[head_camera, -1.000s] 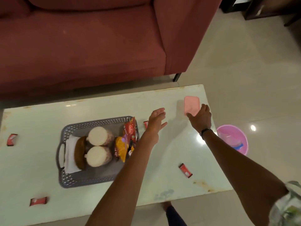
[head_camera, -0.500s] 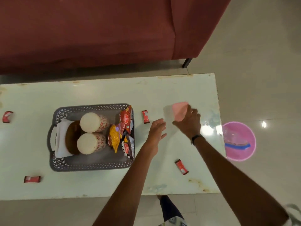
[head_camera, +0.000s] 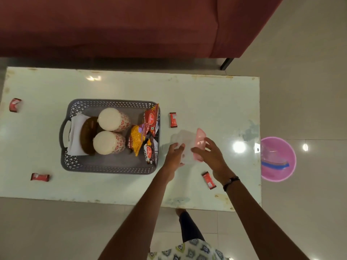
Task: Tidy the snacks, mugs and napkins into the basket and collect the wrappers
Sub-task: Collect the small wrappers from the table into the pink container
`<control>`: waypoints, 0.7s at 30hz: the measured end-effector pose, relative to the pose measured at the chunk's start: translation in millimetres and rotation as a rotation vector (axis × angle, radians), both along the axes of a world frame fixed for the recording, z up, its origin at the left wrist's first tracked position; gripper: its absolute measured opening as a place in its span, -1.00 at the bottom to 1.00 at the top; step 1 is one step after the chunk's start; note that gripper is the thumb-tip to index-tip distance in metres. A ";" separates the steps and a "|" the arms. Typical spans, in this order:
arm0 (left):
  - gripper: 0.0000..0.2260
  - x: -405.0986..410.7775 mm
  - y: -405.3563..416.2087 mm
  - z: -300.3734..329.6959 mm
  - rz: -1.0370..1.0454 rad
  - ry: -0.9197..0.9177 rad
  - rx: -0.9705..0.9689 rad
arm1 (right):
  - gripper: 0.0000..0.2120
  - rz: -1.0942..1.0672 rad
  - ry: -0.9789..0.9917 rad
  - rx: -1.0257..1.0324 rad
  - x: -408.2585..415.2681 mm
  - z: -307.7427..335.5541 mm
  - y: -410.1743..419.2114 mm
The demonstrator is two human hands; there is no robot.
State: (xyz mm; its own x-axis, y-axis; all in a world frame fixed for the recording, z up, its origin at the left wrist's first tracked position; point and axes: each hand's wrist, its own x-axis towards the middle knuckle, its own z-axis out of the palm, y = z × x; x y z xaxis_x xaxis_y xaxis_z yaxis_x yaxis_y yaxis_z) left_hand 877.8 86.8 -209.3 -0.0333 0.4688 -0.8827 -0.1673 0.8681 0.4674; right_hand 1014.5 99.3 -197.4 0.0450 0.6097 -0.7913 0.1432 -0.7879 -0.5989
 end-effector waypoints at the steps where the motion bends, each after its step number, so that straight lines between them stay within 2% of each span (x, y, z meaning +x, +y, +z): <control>1: -0.54 -1.5 -0.2 -0.5 0.009 0.012 0.005 | -0.41 -0.099 0.107 -0.015 4.7 3.5 -2.7; 4: -0.57 -4.8 1.3 -1.2 0.019 0.054 0.016 | -0.64 -0.250 0.266 -0.009 21.4 7.3 -14.0; 8: -0.55 -5.4 4.5 -0.7 0.026 0.034 0.026 | -0.52 -0.433 0.388 -0.099 34.4 -3.5 -24.4; 13: -0.60 -1.6 7.8 -7.9 -0.004 0.056 0.040 | -0.55 -0.541 0.464 -0.122 42.0 -10.6 -26.8; 18: -0.68 2.0 8.3 -13.8 -0.056 0.114 0.083 | -0.62 -0.534 0.395 -0.057 52.4 -16.7 -23.8; 21: -0.67 5.4 10.1 -15.5 -0.053 0.105 0.083 | -0.63 -0.443 0.253 0.003 61.9 -23.0 -16.3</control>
